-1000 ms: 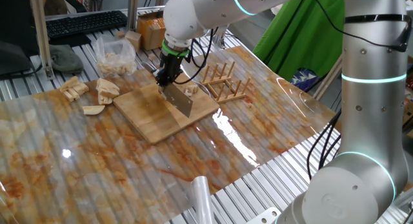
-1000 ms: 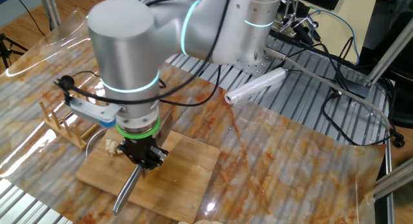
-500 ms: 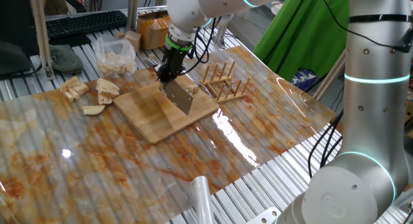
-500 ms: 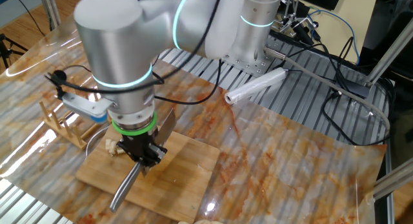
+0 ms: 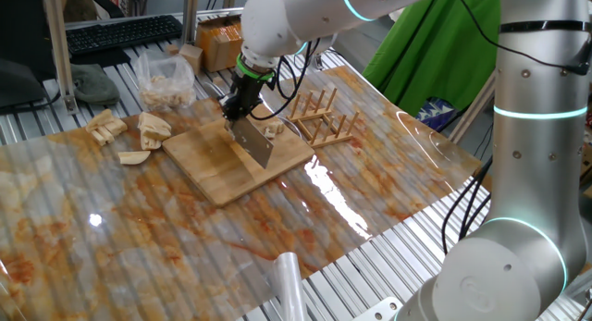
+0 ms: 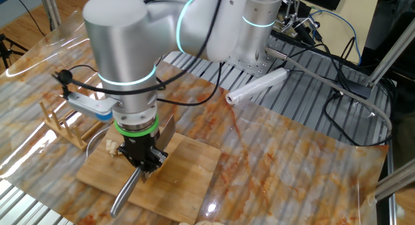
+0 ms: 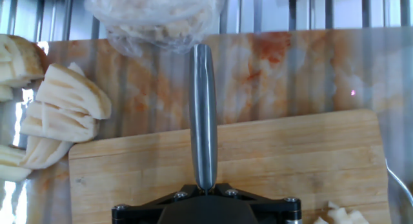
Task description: Slice the lotus root
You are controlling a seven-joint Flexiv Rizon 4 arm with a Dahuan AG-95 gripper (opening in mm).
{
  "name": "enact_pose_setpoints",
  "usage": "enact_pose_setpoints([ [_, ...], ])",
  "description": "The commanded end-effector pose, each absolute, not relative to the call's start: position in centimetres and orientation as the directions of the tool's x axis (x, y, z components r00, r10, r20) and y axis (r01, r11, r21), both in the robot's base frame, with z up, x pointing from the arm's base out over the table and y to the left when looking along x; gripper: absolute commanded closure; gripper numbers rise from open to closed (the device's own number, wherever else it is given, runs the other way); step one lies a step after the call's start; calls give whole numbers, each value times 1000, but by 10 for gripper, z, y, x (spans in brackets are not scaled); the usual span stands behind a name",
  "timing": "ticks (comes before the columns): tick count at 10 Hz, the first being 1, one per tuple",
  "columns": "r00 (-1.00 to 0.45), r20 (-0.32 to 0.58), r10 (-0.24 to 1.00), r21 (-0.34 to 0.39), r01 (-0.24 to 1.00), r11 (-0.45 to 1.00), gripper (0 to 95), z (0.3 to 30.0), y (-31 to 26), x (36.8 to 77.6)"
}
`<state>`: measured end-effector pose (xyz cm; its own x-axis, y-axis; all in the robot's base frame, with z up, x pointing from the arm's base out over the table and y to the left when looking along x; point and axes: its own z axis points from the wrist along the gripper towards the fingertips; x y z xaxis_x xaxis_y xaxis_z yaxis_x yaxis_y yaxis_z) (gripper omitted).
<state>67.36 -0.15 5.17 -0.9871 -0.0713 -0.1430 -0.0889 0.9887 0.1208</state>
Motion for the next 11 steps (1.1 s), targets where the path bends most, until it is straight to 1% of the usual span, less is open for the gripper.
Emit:
enact_pose_setpoints([
  [1,-986,-149,-76,127,-96,987,950,50,-2,679],
  [2,-985,-151,-78,127,-97,987,950,48,-1,680],
  [4,-984,-159,-85,122,-104,987,950,33,4,682],
  [5,-983,-162,-85,122,-105,987,950,30,5,682],
  [9,-982,-164,-89,121,-110,987,950,34,4,681],
  [11,-985,-154,-72,123,-91,988,950,35,6,681],
])
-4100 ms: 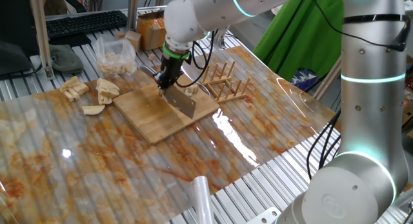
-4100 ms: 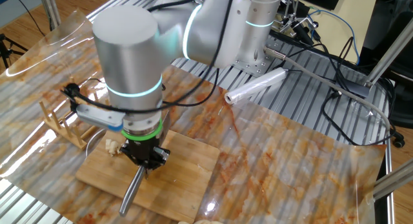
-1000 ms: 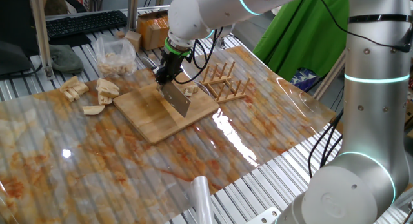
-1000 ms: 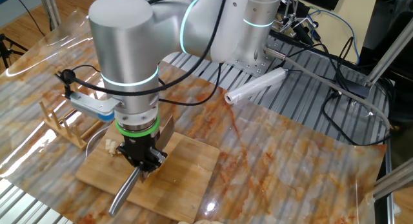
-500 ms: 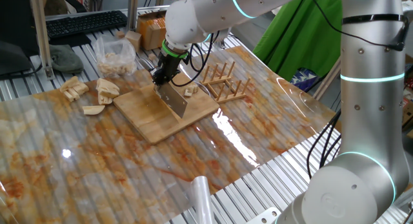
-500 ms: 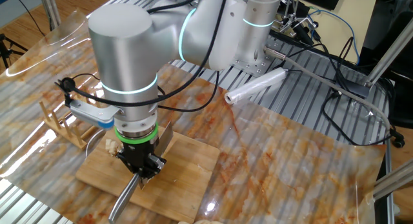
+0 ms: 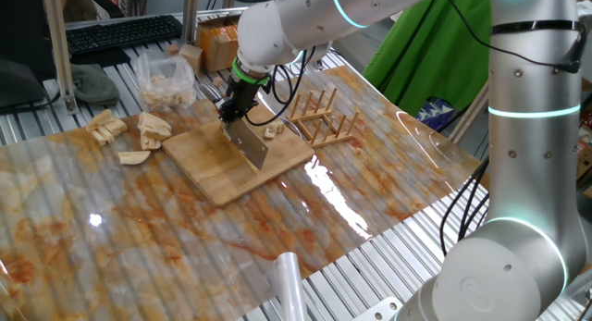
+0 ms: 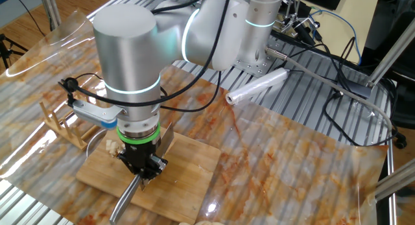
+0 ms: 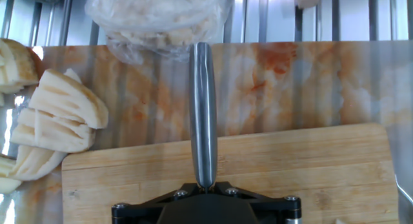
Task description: Slice the lotus root
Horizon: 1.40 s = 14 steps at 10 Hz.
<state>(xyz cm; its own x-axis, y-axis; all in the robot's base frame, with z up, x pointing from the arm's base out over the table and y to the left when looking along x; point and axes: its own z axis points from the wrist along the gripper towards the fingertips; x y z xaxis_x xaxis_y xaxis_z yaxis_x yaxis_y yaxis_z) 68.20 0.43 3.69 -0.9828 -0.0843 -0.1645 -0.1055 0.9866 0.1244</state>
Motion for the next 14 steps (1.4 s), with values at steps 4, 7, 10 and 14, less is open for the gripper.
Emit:
enact_pose_setpoints([
  [4,-990,-122,-65,85,-76,993,950,35,6,681],
  [7,-991,-121,-55,88,-66,994,950,33,9,678],
  [10,-994,-101,-53,108,-63,992,950,40,7,679],
  [14,-996,-84,-33,138,-44,989,950,48,13,677],
])
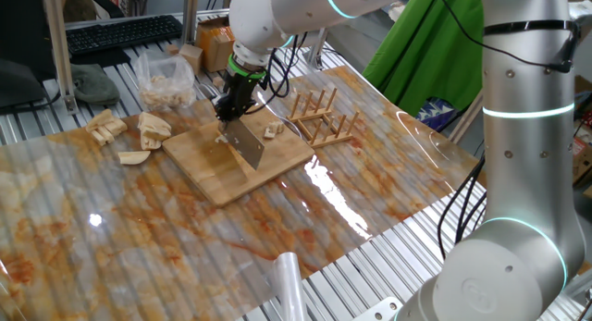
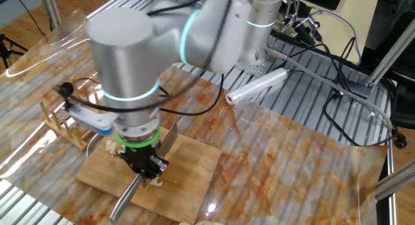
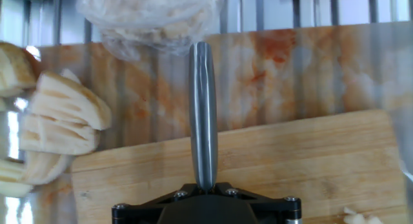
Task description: Slice the lotus root
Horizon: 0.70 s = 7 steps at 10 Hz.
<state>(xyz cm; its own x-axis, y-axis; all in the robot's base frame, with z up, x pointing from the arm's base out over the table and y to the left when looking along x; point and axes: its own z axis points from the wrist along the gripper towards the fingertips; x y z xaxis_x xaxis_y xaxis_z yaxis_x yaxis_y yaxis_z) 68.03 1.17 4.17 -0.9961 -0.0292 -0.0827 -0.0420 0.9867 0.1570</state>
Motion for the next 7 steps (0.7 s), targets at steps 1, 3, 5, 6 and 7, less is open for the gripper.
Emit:
enact_pose_setpoints([
  [1,-997,-78,-28,135,-39,990,950,52,14,676],
  [3,-997,-70,-29,129,-38,991,950,62,15,674],
  [5,-997,-60,-45,119,-52,991,950,72,11,672],
  [6,-997,-56,-57,110,-63,992,950,76,8,673],
  [7,-995,-52,-90,105,-95,990,950,82,3,676],
])
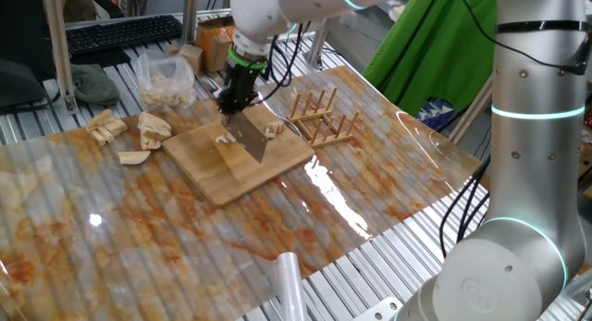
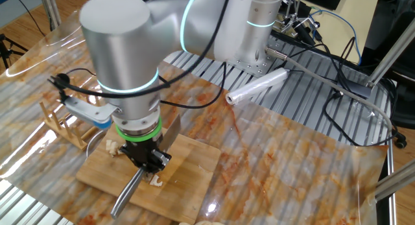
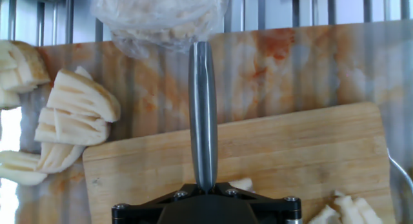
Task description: Slice the lotus root
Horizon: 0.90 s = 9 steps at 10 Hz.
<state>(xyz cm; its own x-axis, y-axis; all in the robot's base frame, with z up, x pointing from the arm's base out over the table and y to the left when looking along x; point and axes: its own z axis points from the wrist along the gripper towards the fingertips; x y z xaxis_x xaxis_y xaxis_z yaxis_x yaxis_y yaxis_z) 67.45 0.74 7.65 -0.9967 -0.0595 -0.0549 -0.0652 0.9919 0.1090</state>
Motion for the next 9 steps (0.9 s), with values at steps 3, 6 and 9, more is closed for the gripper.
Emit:
enact_pose_setpoints([
  [3,-990,-57,-133,89,-137,986,950,84,-2,680],
  [6,-984,-60,-166,70,-170,983,950,82,-7,681],
  [9,-984,-59,-169,73,-173,982,950,78,-11,681],
])
